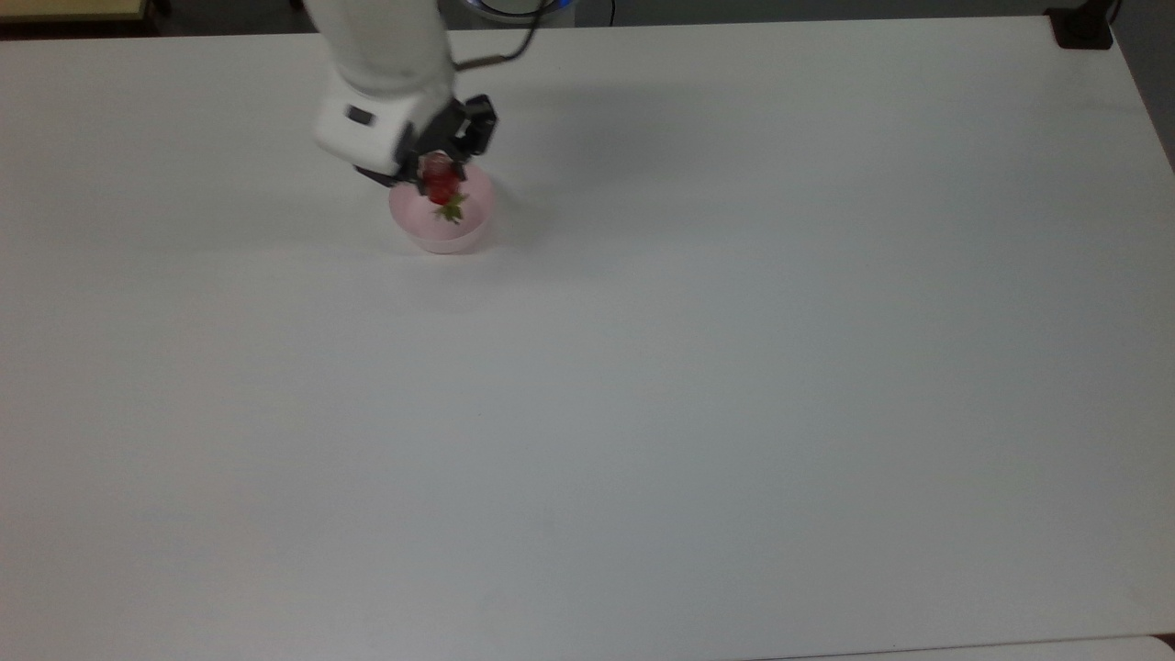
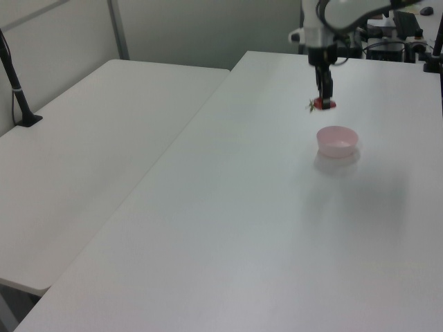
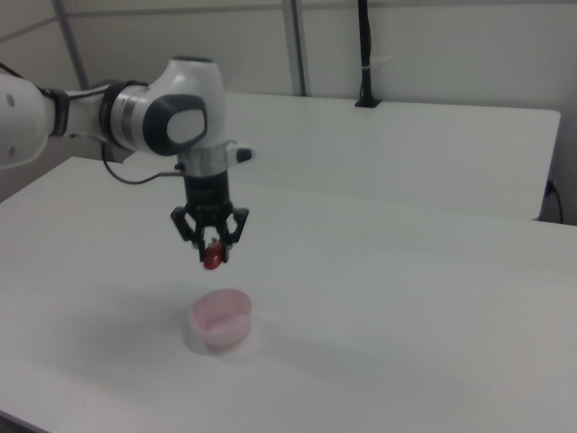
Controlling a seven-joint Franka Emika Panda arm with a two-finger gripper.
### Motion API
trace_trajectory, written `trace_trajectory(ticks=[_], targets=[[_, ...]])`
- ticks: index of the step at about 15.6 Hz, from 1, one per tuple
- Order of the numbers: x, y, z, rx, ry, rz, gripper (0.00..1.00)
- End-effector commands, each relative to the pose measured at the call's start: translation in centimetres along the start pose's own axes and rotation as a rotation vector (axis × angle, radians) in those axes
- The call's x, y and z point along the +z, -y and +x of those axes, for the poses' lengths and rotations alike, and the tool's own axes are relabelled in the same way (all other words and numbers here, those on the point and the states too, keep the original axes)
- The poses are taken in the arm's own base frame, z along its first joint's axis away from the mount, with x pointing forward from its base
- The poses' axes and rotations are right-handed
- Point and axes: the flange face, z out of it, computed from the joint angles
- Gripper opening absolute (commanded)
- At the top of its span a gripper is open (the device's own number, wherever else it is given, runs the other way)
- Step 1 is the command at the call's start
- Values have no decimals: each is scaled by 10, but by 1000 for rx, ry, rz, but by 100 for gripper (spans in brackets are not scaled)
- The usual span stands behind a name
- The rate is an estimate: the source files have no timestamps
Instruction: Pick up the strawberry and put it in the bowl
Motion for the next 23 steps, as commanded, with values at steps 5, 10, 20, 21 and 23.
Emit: trace_trajectory(ticks=[5, 10, 20, 21, 23], targets=[[57, 4, -3, -8, 112, 4, 33], [56, 3, -7, 18, 119, 5, 100], [-111, 59, -32, 315, -83, -46, 100], [-123, 60, -40, 346, -87, -44, 100], [-141, 57, -46, 408, -113, -44, 100]])
